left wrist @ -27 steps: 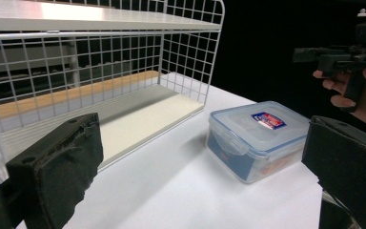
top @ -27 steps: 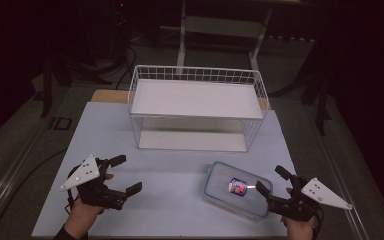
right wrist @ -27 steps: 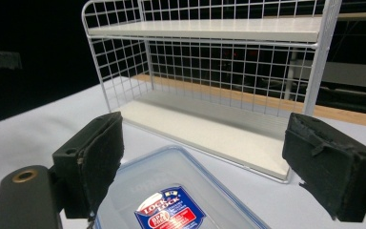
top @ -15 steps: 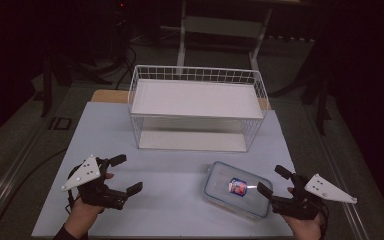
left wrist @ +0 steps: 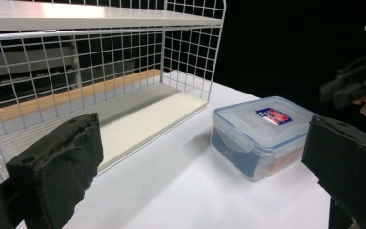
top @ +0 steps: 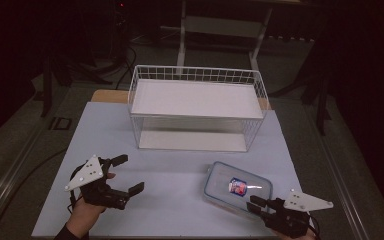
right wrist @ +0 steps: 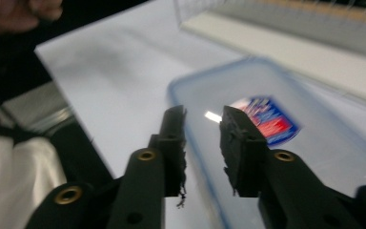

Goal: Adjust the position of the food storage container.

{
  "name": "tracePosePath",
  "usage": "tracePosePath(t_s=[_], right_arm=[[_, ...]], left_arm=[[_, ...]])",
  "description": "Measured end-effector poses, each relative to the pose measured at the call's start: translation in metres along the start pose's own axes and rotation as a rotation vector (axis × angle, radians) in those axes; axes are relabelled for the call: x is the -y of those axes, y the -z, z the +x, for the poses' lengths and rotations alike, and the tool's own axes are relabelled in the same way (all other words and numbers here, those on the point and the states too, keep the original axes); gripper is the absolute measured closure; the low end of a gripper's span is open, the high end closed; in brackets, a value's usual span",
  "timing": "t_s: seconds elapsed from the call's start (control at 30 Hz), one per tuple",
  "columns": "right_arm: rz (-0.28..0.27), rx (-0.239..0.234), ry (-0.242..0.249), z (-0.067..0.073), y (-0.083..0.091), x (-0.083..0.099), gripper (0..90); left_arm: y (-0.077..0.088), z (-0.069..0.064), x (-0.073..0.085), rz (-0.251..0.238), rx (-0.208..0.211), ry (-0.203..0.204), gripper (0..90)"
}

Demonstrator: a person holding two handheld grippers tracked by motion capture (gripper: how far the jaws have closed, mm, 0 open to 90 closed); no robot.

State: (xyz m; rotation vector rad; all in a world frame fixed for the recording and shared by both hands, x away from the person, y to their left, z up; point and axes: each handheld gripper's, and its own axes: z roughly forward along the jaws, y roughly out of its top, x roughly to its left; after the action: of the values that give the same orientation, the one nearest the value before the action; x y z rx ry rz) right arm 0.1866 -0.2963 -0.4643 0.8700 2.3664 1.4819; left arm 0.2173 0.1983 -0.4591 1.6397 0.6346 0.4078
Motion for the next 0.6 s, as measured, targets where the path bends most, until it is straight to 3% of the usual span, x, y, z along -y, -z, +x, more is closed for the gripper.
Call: tracePosePath(t_s=[0.03,0.13,0.37,0.6], right_arm=[[0.038,-0.003,0.008,0.0,-0.003,0.005,81.2],[0.073,-0.025,-0.005,-0.002,-0.006,0.009,86.6],[0.17,-0.085,0.01,0.0,-0.016,0.02,89.8],[0.229,-0.047,0.006,-0.006,-0.019,0.026,90.0]], left_arm=[[0.0,0.0,0.0,0.001,0.0,0.0,0.0],[-0.001,0.001,0.0,0.0,0.001,0.002,0.0],[-0.002,0.001,0.0,0.004,0.001,0.004,0.0],[-0.003,0.001,0.001,0.005,0.0,0.004,0.0]])
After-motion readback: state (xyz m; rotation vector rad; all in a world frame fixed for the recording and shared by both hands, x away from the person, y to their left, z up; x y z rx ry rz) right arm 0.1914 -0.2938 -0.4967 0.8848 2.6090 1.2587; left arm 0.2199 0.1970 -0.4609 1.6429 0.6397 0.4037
